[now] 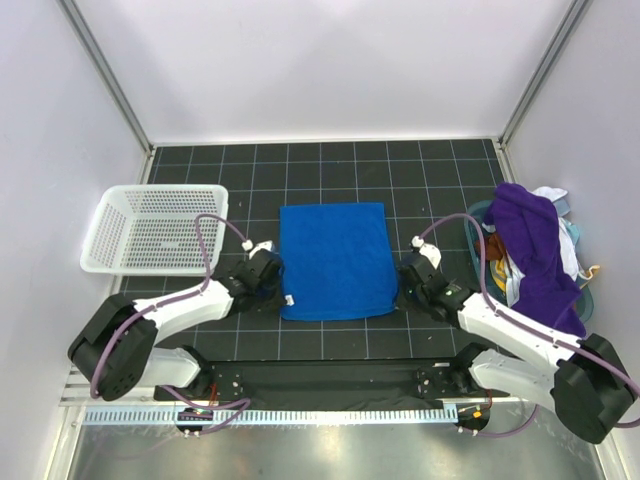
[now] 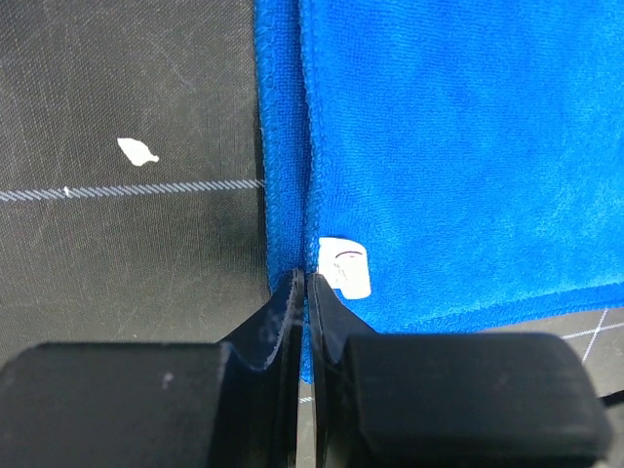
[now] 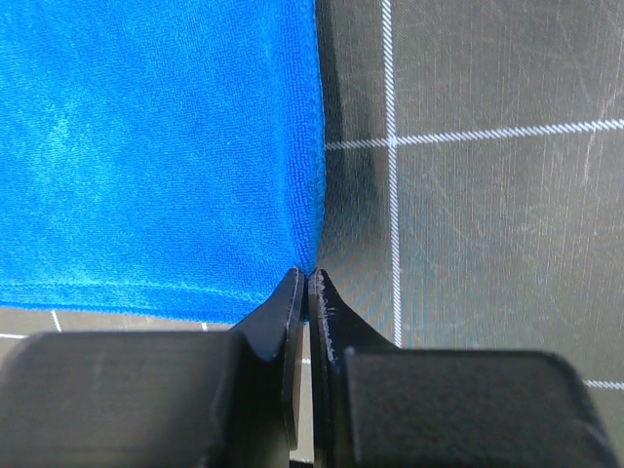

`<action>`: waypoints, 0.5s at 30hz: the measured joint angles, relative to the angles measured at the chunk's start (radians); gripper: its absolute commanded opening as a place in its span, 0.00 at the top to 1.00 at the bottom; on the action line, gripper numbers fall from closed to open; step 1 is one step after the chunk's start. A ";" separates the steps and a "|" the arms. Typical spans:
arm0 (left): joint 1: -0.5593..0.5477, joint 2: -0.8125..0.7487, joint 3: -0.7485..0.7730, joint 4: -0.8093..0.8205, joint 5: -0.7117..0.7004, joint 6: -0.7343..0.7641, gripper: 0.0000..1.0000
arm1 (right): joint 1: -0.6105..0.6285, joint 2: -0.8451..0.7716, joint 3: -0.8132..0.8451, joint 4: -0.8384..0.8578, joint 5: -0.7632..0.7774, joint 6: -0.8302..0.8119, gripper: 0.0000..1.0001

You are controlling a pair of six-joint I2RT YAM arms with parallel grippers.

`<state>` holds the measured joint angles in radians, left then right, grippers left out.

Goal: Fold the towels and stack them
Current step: Fold the towel

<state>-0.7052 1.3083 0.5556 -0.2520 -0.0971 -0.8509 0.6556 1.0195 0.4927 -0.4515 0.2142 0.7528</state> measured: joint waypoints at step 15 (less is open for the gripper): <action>-0.004 -0.097 0.101 -0.219 -0.088 -0.005 0.46 | -0.010 0.028 0.116 -0.085 0.028 -0.022 0.31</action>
<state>-0.7094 1.2110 0.6567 -0.4713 -0.1848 -0.8555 0.6460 1.0473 0.6090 -0.5369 0.2420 0.7307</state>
